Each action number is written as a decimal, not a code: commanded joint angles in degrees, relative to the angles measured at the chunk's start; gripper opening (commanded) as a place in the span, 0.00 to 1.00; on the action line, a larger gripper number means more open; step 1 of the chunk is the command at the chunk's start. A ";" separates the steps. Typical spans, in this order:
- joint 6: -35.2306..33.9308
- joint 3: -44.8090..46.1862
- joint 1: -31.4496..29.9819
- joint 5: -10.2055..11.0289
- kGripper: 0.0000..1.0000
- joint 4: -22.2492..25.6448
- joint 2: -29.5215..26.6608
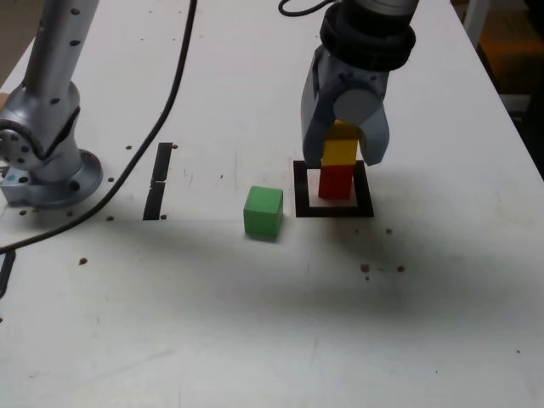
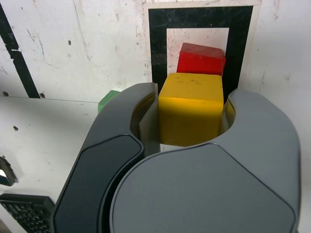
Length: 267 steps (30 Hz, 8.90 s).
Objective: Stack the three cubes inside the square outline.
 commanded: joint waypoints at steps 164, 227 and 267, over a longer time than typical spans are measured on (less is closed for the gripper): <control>8.81 32.53 -8.12 -4.86 0.70 -20.32 -10.34; 2.31 11.01 -1.95 3.20 0.22 3.63 -15.31; 3.83 -10.38 -1.80 -1.55 0.22 11.45 -0.62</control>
